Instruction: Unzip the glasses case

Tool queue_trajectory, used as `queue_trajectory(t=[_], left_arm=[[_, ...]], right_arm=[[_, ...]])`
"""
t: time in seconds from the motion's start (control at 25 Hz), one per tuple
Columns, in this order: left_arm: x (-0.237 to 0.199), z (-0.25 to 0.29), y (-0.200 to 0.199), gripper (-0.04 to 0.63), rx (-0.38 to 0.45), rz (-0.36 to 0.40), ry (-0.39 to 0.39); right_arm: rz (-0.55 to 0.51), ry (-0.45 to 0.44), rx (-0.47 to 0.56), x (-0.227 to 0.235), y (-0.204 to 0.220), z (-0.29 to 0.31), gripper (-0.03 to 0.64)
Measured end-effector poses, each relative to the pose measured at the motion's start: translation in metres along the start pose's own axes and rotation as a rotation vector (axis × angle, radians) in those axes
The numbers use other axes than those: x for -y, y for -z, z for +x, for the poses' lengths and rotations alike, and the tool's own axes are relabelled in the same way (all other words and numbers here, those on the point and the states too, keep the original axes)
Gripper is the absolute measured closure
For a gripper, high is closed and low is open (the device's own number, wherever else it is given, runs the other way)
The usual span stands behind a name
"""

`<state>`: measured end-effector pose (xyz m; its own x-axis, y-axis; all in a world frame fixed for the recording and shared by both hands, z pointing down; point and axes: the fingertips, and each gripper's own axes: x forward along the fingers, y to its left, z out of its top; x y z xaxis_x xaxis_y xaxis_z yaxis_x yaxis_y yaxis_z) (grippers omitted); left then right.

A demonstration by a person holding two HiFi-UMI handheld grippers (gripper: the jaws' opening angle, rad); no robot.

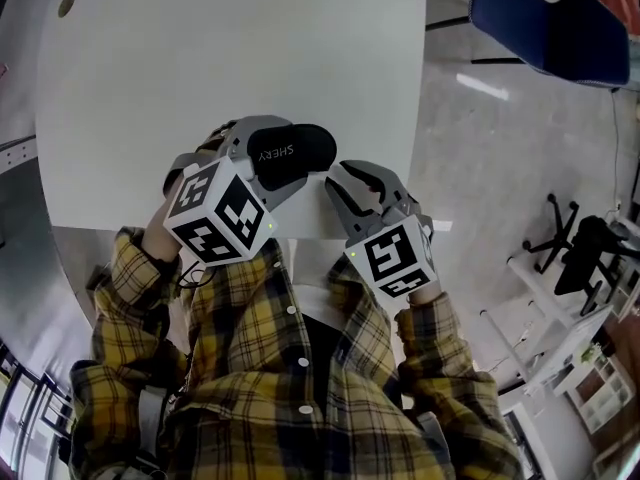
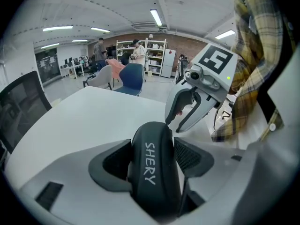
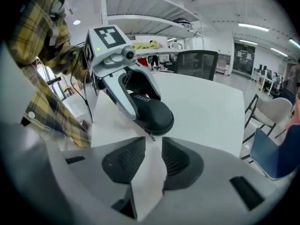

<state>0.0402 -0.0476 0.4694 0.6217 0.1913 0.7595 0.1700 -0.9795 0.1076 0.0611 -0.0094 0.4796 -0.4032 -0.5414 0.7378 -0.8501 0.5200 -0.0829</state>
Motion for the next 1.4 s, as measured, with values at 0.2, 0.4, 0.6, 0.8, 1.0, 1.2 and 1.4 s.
queue_trajectory(t=[0.2,0.4,0.6,0.8,1.0,1.2,1.4], left_arm=[[0.003,0.002,-0.002,0.304,0.001,0.008,-0.006],[0.0,0.0,-0.005,0.304,0.005,0.016,-0.013],[-0.001,-0.002,-0.007,0.304,0.013,0.01,-0.019],[0.0,-0.001,-0.007,0.304,0.012,0.023,-0.025],[-0.002,-0.002,-0.01,0.304,0.011,0.027,-0.027],[0.002,0.0,-0.009,0.304,0.019,0.047,-0.03],[0.001,0.003,-0.007,0.304,0.019,0.058,-0.017]], right_arm=[[-0.059,0.016,-0.03,0.0,0.006,0.011,0.526],[-0.082,0.048,-0.022,0.008,0.002,0.013,0.536],[-0.128,0.039,-0.01,0.004,0.001,0.011,0.605],[-0.118,0.02,-0.007,0.003,0.003,0.005,0.617],[-0.113,0.006,-0.012,0.005,-0.001,0.006,0.617],[-0.102,0.036,-0.053,0.007,0.004,0.004,0.618],[-0.13,0.054,-0.095,0.016,0.009,0.003,0.618]])
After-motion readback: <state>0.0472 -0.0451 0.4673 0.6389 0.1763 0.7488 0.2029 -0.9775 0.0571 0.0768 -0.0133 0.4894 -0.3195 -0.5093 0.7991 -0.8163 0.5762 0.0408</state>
